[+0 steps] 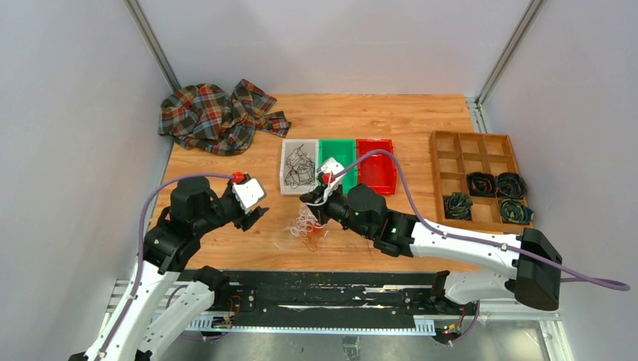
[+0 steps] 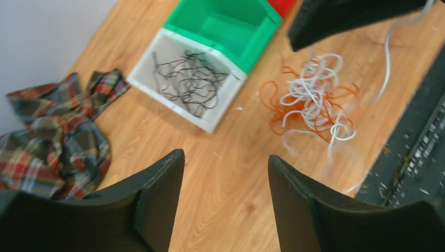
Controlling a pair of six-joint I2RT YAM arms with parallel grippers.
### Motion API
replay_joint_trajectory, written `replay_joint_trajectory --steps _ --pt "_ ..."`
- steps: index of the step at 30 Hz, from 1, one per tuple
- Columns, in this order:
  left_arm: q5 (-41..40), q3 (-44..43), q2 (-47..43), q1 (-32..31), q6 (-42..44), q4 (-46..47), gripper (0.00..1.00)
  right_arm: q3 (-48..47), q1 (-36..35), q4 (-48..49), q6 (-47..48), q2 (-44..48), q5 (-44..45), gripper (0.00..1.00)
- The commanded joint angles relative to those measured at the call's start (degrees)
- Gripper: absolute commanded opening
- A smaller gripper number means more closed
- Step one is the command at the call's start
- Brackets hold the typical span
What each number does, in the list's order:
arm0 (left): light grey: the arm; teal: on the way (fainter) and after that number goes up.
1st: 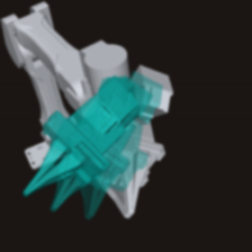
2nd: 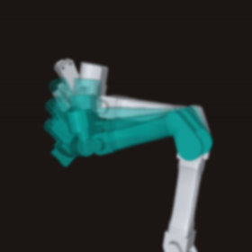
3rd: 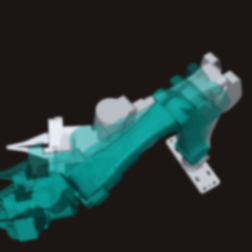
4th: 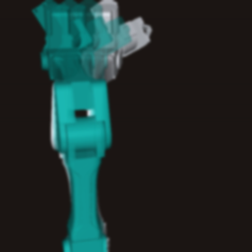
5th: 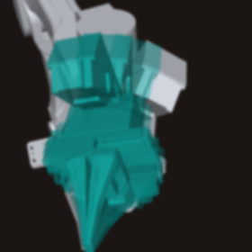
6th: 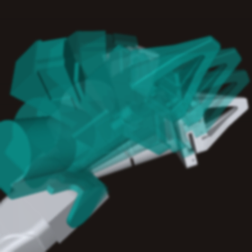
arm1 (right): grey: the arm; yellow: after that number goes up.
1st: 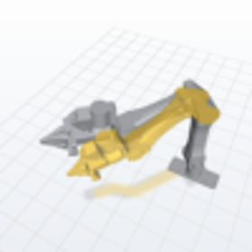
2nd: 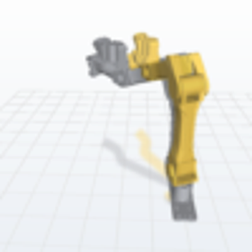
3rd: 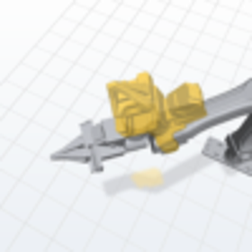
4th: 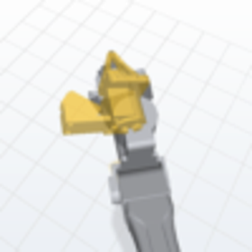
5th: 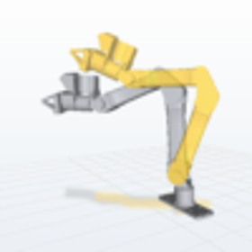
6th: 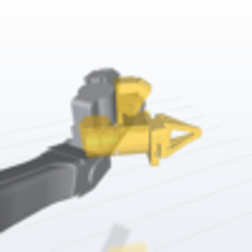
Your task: Untangle the cables
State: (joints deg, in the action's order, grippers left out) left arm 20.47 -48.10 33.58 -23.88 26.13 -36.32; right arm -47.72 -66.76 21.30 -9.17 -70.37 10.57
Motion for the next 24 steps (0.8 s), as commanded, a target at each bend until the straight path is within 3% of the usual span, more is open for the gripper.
replay_joint_trajectory --steps 1,4,12,19,24 --pt "10.06 1.0 0.82 -0.41 7.64 -6.4 0.67 -3.35 0.05 -5.85 1.99 -0.88 1.04 0.01" --pt "13.07 -0.48 1.88 -0.43 9.11 -5.84 0.76 -5.88 0.05 -8.64 2.02 -3.01 0.45 0.01" --pt "28.39 -12.2 10.06 -0.68 -0.92 -4.97 0.85 -13.67 -0.02 -15.79 0.89 -9.05 3.86 0.01" --pt "31.67 -14.8 12.26 -1.34 -6.52 -4.45 0.88 -21.9 -0.42 -24.26 0.64 -15.34 11.04 0.01" --pt "29.44 -13.53 11.57 -1.46 -11.95 0.65 0.88 -26.9 -1.42 -29.22 0.9 -18.65 16.57 0.01"
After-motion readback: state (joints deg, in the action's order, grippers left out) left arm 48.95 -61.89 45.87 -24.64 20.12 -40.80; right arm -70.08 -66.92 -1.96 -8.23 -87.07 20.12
